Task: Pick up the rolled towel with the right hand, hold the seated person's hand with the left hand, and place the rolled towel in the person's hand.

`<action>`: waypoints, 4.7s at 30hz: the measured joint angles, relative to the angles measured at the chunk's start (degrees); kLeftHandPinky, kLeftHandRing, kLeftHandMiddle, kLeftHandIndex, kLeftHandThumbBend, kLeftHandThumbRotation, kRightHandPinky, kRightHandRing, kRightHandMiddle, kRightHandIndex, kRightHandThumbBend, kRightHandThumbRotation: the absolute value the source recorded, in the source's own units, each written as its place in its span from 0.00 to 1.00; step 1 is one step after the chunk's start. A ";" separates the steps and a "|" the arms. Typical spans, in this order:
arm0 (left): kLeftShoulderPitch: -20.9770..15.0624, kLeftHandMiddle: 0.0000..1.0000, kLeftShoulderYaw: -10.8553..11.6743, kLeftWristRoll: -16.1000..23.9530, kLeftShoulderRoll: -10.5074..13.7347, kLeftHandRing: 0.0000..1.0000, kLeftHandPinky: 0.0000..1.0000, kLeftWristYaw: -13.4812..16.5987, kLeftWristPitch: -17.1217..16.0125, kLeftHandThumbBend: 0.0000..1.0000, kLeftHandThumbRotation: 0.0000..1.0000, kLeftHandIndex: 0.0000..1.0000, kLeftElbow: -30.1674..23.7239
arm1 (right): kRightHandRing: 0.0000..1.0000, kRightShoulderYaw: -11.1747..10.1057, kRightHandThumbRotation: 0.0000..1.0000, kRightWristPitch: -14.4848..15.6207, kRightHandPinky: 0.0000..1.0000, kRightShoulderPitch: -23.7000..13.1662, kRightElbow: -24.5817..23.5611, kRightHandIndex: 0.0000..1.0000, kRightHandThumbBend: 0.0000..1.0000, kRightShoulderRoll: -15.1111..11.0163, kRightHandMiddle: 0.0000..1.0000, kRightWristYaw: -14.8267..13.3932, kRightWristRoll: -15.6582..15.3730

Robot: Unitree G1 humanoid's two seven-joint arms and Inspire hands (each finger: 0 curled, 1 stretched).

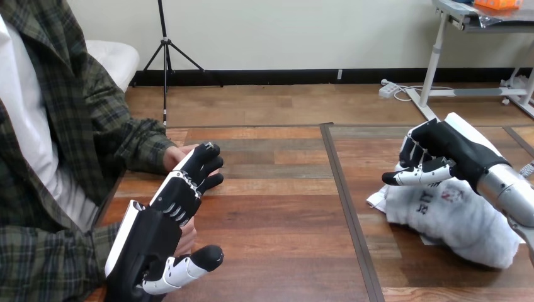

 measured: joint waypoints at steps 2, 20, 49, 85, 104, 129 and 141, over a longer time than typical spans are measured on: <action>0.00 0.93 0.01 0.08 0.01 0.91 0.86 0.08 0.23 1.00 0.60 0.90 -0.01 | 0.35 -0.23 0.00 0.04 0.26 0.38 -0.90 0.46 0.80 -0.08 0.46 0.47 0.41; 0.07 0.94 0.01 0.53 0.00 0.92 0.87 0.19 0.73 1.00 0.61 0.91 0.00 | 0.63 -2.28 0.09 5.23 0.52 7.03 -16.49 0.70 0.83 -1.58 0.66 2.76 0.91; 0.03 0.94 -0.01 1.01 -0.03 0.93 0.88 0.18 0.73 1.00 0.60 0.91 0.03 | 0.98 -7.72 0.52 16.98 0.88 17.28 -39.50 0.98 1.00 -10.20 0.98 10.61 -0.83; -0.51 0.93 0.08 0.24 -0.04 0.92 0.87 -0.75 1.39 1.00 0.60 0.90 0.02 | 1.00 -5.26 0.53 24.46 0.88 16.27 -31.29 1.00 1.00 -17.08 1.00 10.95 -10.13; -0.37 0.93 0.07 -0.26 -0.04 0.92 0.87 -1.72 1.70 1.00 0.59 0.90 -0.01 | 1.00 2.63 0.49 24.91 0.81 11.05 -15.92 1.00 0.98 -10.38 1.00 9.73 -14.02; 0.27 0.93 0.04 -0.18 -0.06 0.91 0.87 -1.53 1.83 1.00 0.59 0.90 -1.44 | 1.00 10.51 0.54 23.85 0.92 -4.80 10.86 1.00 1.00 -1.14 1.00 -2.69 -20.48; 1.68 0.93 0.03 0.07 -0.13 0.92 0.86 -0.25 1.82 1.00 0.60 0.90 -3.43 | 0.72 13.96 0.29 24.14 0.61 -5.67 14.74 0.72 0.95 1.83 0.74 -12.90 -23.47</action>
